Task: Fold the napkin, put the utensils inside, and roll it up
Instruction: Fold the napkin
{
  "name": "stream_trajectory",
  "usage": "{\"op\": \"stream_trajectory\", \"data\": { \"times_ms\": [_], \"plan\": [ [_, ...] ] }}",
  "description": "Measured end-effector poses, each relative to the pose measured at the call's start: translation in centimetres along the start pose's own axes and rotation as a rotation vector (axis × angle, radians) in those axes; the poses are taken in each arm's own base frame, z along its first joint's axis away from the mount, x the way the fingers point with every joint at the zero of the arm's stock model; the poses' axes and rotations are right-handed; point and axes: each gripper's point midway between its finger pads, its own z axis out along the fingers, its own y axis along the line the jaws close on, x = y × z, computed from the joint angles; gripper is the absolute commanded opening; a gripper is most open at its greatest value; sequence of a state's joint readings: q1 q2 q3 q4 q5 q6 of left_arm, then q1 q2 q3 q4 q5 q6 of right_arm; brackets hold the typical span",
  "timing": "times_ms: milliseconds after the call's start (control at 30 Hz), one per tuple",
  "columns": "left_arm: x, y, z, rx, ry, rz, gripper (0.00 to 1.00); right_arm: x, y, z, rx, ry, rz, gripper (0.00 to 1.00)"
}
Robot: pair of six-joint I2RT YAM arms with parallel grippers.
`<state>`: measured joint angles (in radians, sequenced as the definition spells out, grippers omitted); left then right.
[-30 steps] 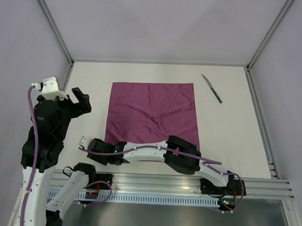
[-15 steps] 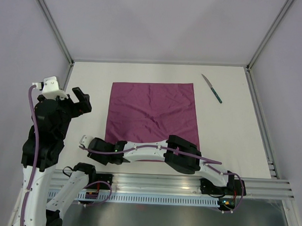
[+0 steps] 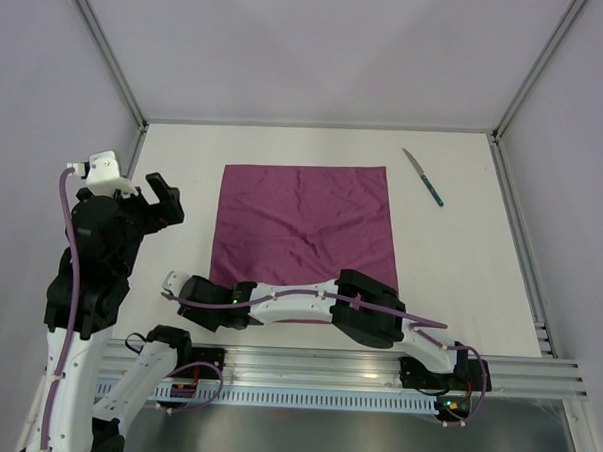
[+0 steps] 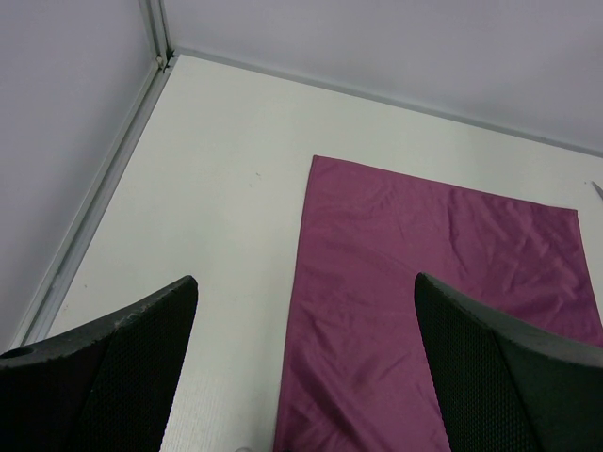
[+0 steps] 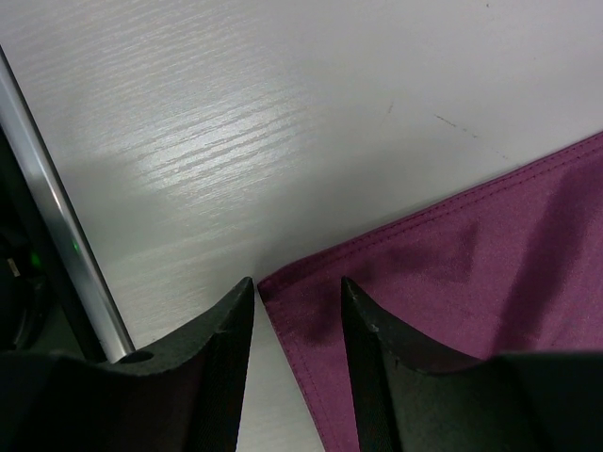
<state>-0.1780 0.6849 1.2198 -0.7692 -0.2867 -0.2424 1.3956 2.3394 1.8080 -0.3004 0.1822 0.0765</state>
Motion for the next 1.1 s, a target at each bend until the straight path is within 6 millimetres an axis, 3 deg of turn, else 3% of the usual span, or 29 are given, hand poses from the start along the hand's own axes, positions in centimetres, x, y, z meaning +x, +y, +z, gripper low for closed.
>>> {"op": "stream_trajectory", "data": {
  "times_ms": [367,567,1100],
  "plan": [
    [0.11,-0.04,0.23,-0.002,0.007,0.002,1.0,0.11,0.18,0.0,-0.033,0.007,0.012,0.48],
    [0.26,-0.03,0.32,-0.003,0.011,0.003,1.0,0.15,0.09,0.12,-0.07,0.012,0.03,0.4],
    [0.17,-0.01,0.34,-0.003,0.007,0.01,1.0,-0.1,-0.63,0.26,-0.113,0.029,0.056,0.01]
  ]
}}
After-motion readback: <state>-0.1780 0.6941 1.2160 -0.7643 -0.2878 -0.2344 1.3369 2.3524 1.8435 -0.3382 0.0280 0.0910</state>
